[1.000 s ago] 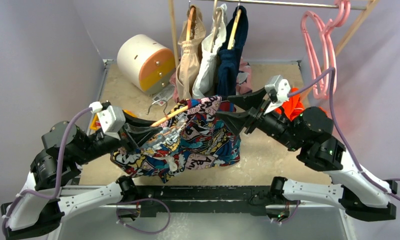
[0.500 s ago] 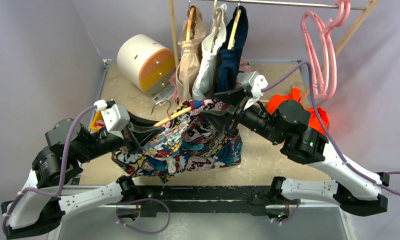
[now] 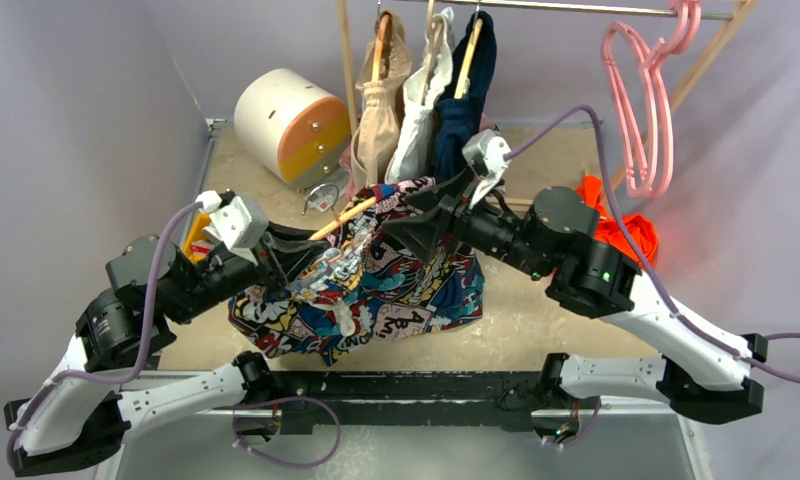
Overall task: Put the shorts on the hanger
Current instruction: Hang the shorts on the hanger.
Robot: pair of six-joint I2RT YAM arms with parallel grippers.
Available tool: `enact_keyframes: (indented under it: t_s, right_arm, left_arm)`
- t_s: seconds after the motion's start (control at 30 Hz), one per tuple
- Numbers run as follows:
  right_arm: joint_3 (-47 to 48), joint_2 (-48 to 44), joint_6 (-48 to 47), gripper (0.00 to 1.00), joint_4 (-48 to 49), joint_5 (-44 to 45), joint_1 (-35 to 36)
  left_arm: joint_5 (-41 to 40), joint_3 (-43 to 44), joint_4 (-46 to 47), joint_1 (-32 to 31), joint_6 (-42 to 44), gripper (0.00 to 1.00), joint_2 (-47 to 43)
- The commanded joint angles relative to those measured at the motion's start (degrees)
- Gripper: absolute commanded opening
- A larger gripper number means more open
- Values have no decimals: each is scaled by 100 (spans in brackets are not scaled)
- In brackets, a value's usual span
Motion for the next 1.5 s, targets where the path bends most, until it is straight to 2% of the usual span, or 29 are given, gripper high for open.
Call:
enact_keyframes:
  t_s: [0.0,0.2,0.33,0.43,0.77,0.8,1.07,1.3,1.43,1.47]
  right_arm:
    - [329,285,461,66,12,-346,14]
    - [430,620,620,65,-74,-271,13]
    - [500,742,665,60,-178,-33,17]
    - [609,837,698,51,-275,196,18]
    - [713,505,725,2,-499,1042,14]
    - [736,457,714,0,-557,1102,13]
    - [765,47,625,0,-806,1371,18]
    - [947,43,429,0,-688,821,15]
    - [880,27,399,0,-717,750,18]
    - [822,2,403,8,-731,763,15]
  left_arm:
    - [-333,40,749,9,-156,0,6]
    - [-335,26,757,11,-210,0,-3]
    - [-281,27,753,8,-222,0,-39]
    - [-195,21,729,8,-242,0,-51]
    - [62,89,428,8,-283,0,-202]
    - [70,107,377,9,-285,0,-224]
    - [323,235,70,8,-267,0,-294]
    - [1017,254,-88,8,-253,0,-130]
    - [814,246,-73,15,-222,0,-161]
    - [716,239,-51,9,-222,0,-194]
